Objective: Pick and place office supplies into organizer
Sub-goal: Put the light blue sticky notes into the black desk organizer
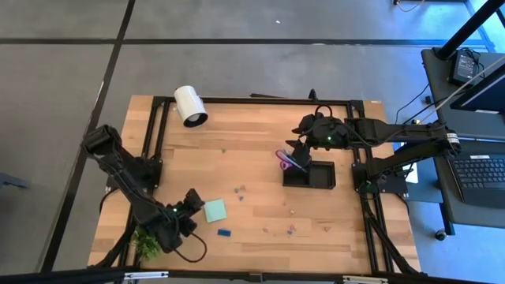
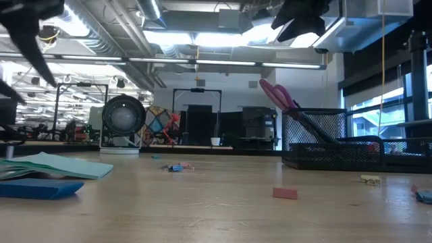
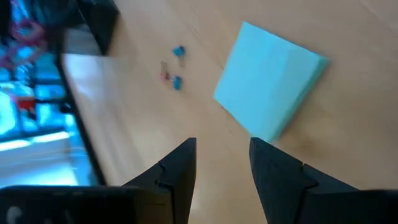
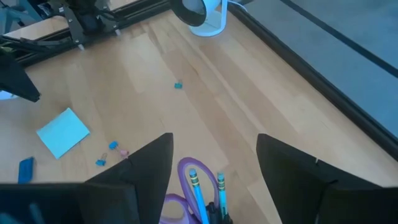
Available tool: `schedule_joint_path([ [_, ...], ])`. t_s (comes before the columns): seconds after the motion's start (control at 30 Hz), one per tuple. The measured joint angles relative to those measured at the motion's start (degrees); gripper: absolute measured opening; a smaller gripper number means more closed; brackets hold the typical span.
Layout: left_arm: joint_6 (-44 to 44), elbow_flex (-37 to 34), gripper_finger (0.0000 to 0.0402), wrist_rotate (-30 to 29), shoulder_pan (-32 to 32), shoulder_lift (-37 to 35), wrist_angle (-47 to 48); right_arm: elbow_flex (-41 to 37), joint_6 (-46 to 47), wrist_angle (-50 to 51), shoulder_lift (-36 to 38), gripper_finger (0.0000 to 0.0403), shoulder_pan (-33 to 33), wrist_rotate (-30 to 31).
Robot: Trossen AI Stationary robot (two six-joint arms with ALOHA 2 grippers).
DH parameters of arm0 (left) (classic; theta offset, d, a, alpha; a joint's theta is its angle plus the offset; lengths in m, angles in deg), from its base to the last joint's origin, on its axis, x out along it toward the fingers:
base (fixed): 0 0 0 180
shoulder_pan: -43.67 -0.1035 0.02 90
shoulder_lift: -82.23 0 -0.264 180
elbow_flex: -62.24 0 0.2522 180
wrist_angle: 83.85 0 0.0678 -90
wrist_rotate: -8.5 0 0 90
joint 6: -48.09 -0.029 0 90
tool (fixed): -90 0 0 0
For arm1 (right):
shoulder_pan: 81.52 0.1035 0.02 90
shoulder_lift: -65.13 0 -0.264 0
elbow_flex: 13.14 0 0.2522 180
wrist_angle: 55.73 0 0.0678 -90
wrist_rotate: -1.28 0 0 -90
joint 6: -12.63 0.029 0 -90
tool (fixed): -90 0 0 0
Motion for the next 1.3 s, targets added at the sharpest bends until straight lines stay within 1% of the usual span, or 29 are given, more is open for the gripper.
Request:
schedule_joint_path([
  [0.13, -4.0, 0.0, 0.0143, -0.6, -0.4, -1.2, 1.0, 0.0, -0.2, -1.0, 0.0, 0.0234, 0.0, 0.0],
  [0.37, -4.7, 0.0, 0.0143, -0.3, -0.4, -3.9, 3.7, 0.0, -0.2, -1.0, 0.0, 0.0234, 0.0, 0.0],
  [0.47, -4.6, -1.5, 0.0143, 0.2, 0.3, -5.0, 2.5, 0.0, -0.3, -1.0, 0.0, 0.0234, 0.0, 0.0],
  [0.67, -4.9, -6.7, 0.0143, 0.8, 0.4, -9.2, -3.7, 0.0, -0.4, -2.4, 0.0, 0.0234, 0.0, 0.0],
  [0.8, -8.4, -10.6, 0.0143, 2.2, -0.2, -13.7, -6.8, 0.0, -0.4, -2.5, 0.0, 0.0234, 0.0, 0.0],
  [0.87, -10.4, -13.0, 0.0143, 4.0, -0.8, -15.7, -8.5, 0.0, -0.4, -2.5, 0.0, 0.0234, 0.0, 0.0],
  [0.97, -14.7, -16.3, 0.0143, 6.0, -1.8, -18.0, -14.7, 0.0, -0.4, -2.7, 0.0, 0.0234, 0.0, 0.0],
  [1.07, -17.5, -18.6, 0.0143, 7.3, -2.9, -18.9, -19.8, 0.0, -0.3, -2.7, 0.0, 0.0234, 0.0, 0.0],
  [1.3, -24.2, -20.5, 0.0143, 11.0, -5.3, -17.9, -26.0, 0.0, 1.6, -2.7, 0.0, 0.0234, 0.0, 0.0],
])
